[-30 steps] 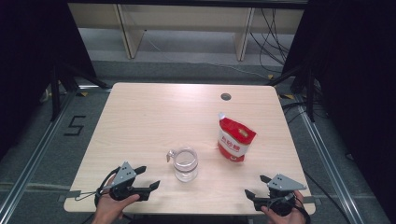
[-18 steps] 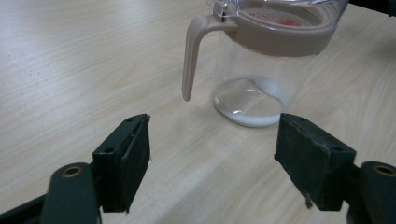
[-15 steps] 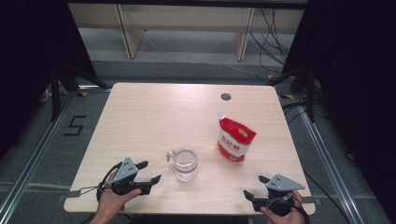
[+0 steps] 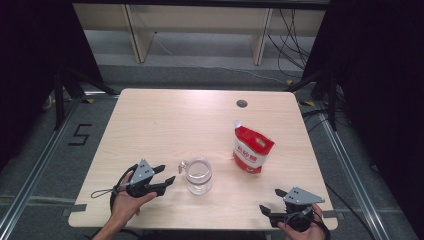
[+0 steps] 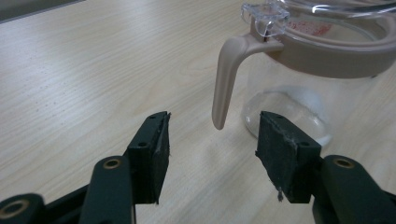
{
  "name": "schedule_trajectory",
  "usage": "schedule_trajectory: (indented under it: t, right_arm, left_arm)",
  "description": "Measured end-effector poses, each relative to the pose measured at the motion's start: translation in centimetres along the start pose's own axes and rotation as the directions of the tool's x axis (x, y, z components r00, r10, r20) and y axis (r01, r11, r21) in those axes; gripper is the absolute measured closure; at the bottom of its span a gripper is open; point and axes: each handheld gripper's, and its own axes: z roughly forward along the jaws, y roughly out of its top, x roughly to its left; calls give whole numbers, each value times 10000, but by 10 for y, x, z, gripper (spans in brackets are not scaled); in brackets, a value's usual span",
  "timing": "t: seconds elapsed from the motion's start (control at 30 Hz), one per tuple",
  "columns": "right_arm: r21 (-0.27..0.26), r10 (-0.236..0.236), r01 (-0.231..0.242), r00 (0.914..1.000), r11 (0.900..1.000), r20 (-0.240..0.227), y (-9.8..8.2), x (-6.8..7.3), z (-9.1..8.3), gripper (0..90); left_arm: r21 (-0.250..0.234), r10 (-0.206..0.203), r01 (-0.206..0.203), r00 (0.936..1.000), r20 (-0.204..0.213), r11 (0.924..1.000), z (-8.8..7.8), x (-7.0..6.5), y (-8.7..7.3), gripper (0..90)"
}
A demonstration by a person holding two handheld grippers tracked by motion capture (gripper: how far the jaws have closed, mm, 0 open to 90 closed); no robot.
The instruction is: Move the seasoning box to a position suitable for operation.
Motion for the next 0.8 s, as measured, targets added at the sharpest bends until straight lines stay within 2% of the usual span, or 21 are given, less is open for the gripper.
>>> schedule_trajectory:
  t: [0.03,0.1,0.17,0.2,0.23,0.27,0.3,0.33,0.4,0.43,0.47,0.5,0.53,0.57,0.67,0.7,0.73,0.77,0.8]
  right_arm:
    - [9,-12,12,10000,10000,-13,0,0,0,223]
    - [-9,-146,145,9998,9999,-146,0,-1,1,224]
    - [45,-143,144,9998,9999,-154,0,0,1,224]
    - [88,-146,147,9997,9999,-183,0,0,1,224]
    - [87,-143,144,9997,9999,-205,0,0,1,225]
    - [220,289,-287,9995,9993,-110,0,3,0,226]
    - [217,211,-207,9997,9995,-141,0,3,0,226]
    - [219,200,-197,9997,9996,-136,0,3,0,226]
    - [195,175,-171,9997,9997,-177,0,2,1,226]
    - [195,147,-143,9997,9997,-207,0,2,1,226]
    - [238,271,-267,9995,9994,-181,-1,3,0,226]
    - [198,131,-127,9997,9997,-215,-1,2,1,226]
    - [133,206,-202,9995,9997,-238,-1,2,2,227]
    - [127,173,-169,9995,9998,-262,-1,2,2,227]
    - [93,130,-127,9994,9999,-307,-1,2,2,228]
    - [83,119,-116,9995,9999,-294,-1,2,2,229]
    - [45,51,-50,9997,10000,-219,-1,2,2,228]
    - [75,16,-15,9999,10000,-163,-1,2,2,229]
    - [18,-172,173,9998,9998,-94,-1,0,2,230]
  left_arm:
    - [9,1,-1,10000,65,10000,3,0,1,448]
    - [18,260,-261,9995,196,9997,8,0,3,465]
    - [-12,-50,51,9997,239,10000,13,0,3,482]
    - [-20,36,-35,9996,280,10000,15,2,4,492]
    - [-103,-227,232,9989,418,9997,17,2,5,504]
    - [-186,-391,401,9979,519,9990,20,2,5,514]
    - [-110,-288,293,9985,473,9995,21,3,6,521]
    - [-146,-391,400,9976,575,9991,24,3,6,530]
    - [-140,-48,57,9980,627,9999,28,3,8,553]
    - [-109,-22,30,9976,689,9999,30,2,8,572]
    - [-72,99,-95,9980,628,9999,32,2,9,586]
    - [-86,344,-339,9972,657,9994,34,3,10,601]
    - [-48,411,-409,9972,629,9992,35,3,10,618]
    - [-121,295,-288,9974,651,9995,37,2,11,635]
    - [-237,322,-305,9965,775,9993,40,3,13,687]
    - [-278,390,-371,9965,741,9989,40,3,13,703]
    - [-281,671,-653,9953,704,9975,40,5,13,715]
    - [-269,705,-686,9946,764,9973,40,6,13,721]
    - [-279,547,-524,9947,865,9982,40,5,13,733]
